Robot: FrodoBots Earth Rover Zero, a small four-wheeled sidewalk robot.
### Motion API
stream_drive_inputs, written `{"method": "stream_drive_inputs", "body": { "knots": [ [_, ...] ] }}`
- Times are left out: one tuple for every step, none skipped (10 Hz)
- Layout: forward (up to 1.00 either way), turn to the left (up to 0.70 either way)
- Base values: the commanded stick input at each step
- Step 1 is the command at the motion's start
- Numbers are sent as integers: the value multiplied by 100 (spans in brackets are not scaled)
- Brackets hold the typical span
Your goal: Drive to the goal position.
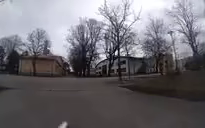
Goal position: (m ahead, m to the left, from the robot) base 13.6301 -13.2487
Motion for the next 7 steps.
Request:
{"method": "stream_drive_inputs", "body": {
  "knots": [
    [100, 0],
    [100, 0],
    [100, 0],
    [100, 0],
    [100, 0],
    [100, 0],
    [100, 0]
  ]
}}
